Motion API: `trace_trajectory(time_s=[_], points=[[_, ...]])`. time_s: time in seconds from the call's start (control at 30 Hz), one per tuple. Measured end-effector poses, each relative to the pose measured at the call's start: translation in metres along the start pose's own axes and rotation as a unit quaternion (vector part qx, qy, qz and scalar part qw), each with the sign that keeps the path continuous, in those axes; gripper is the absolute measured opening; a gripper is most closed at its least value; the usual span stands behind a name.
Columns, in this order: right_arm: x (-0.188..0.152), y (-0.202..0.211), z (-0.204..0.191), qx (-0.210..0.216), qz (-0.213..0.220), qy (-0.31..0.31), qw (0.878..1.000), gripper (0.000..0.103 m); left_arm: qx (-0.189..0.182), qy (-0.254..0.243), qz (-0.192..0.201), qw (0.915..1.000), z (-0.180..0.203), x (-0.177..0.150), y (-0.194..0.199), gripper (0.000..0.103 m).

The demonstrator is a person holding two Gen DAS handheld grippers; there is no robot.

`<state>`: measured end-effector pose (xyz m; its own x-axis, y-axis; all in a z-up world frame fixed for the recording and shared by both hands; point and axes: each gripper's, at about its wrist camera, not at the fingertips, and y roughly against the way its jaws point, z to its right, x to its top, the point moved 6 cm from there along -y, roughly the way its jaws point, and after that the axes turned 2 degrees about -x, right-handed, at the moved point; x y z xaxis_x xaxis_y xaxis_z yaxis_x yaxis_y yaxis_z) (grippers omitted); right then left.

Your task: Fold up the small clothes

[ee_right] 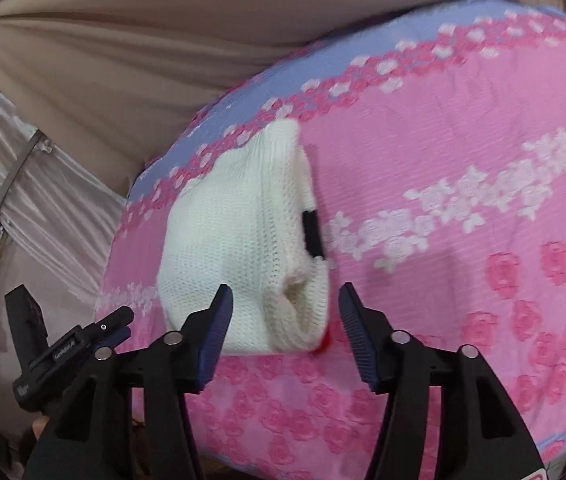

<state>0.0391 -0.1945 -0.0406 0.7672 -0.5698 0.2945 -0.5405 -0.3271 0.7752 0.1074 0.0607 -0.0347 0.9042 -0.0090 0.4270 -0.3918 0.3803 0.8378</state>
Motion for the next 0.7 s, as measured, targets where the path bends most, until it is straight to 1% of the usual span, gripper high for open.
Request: trace_trajectory(time_s=[0.03, 0.07, 0.13, 0.17, 0.2, 0.23, 0.27, 0.3, 0.33, 0.37, 0.4, 0.43, 0.47, 0.5, 0.53, 0.57, 0.6, 0.63, 0.67, 0.7], points=[[0.0, -0.013, 0.0, -0.001, -0.015, -0.01, 1.0, 0.059, 0.01, -0.01, -0.006, 0.9999, 0.005, 0.001, -0.007, 0.082], [0.0, -0.027, 0.001, -0.002, -0.032, -0.013, 0.999, 0.062, 0.018, -0.015, -0.013, 0.9996, 0.003, -0.001, -0.012, 0.082], [-0.005, -0.045, 0.003, -0.02, -0.054, -0.012, 0.998, 0.062, 0.042, -0.021, -0.032, 0.9984, -0.003, -0.007, -0.025, 0.081], [-0.004, -0.051, 0.001, -0.022, -0.06, -0.008, 0.998, 0.047, 0.06, -0.021, -0.039, 0.9972, -0.008, -0.009, -0.031, 0.08], [-0.001, -0.051, -0.006, -0.01, -0.066, -0.006, 0.998, 0.013, 0.071, -0.024, -0.044, 0.9962, -0.015, -0.013, -0.034, 0.077], [0.004, -0.044, -0.018, 0.014, -0.058, -0.008, 0.998, 0.013, 0.083, -0.028, -0.051, 0.9949, -0.02, -0.014, -0.038, 0.077], [0.01, -0.033, -0.033, 0.044, -0.04, -0.001, 0.998, 0.012, 0.088, -0.03, -0.054, 0.9942, -0.025, -0.016, -0.038, 0.077], [0.016, -0.017, -0.053, 0.069, -0.018, 0.021, 0.997, 0.012, 0.096, -0.034, -0.059, 0.9931, -0.029, -0.018, -0.039, 0.077], [0.02, -0.008, -0.067, 0.074, -0.006, 0.043, 0.996, 0.012, 0.105, -0.037, -0.064, 0.9918, -0.033, -0.019, -0.042, 0.077], [0.022, -0.004, -0.074, 0.068, 0.001, 0.062, 0.996, 0.012, 0.108, -0.038, -0.067, 0.9911, -0.035, -0.02, -0.044, 0.078], [0.02, -0.008, -0.07, 0.056, -0.002, 0.063, 0.996, 0.012, 0.11, -0.037, -0.071, 0.9907, -0.036, -0.021, -0.047, 0.078], [0.016, -0.019, -0.058, 0.032, -0.014, 0.058, 0.998, 0.012, 0.113, -0.038, -0.075, 0.9901, -0.037, -0.022, -0.049, 0.078], [0.007, -0.038, -0.037, -0.014, -0.035, 0.054, 0.998, 0.012, 0.113, -0.04, -0.078, 0.9897, -0.037, -0.023, -0.051, 0.078], [-0.005, -0.057, -0.013, -0.07, -0.059, 0.057, 0.994, 0.012, 0.11, -0.042, -0.081, 0.9897, -0.035, -0.023, -0.052, 0.079], [-0.018, -0.07, 0.009, -0.095, -0.079, 0.048, 0.991, 0.013, 0.108, -0.044, -0.085, 0.9896, -0.034, -0.023, -0.052, 0.079], [-0.023, -0.064, 0.016, -0.069, -0.062, 0.018, 0.995, 0.014, 0.108, -0.045, -0.087, 0.9893, -0.032, -0.023, -0.051, 0.078], [-0.025, -0.056, 0.019, -0.06, -0.059, -0.008, 0.996, 0.015, 0.106, -0.047, -0.086, 0.9895, -0.031, -0.021, -0.046, 0.077], [-0.024, -0.047, 0.018, -0.059, -0.055, -0.024, 0.996, 0.016, 0.104, -0.046, -0.082, 0.9901, -0.03, -0.019, -0.039, 0.077], [-0.021, -0.037, 0.014, -0.068, -0.043, -0.026, 0.996, 0.023, 0.1, -0.047, -0.075, 0.9911, -0.027, -0.015, -0.031, 0.077], [-0.017, -0.029, 0.009, -0.078, -0.032, -0.018, 0.996, 0.027, 0.095, -0.047, -0.067, 0.9921, -0.023, -0.01, -0.023, 0.077]])
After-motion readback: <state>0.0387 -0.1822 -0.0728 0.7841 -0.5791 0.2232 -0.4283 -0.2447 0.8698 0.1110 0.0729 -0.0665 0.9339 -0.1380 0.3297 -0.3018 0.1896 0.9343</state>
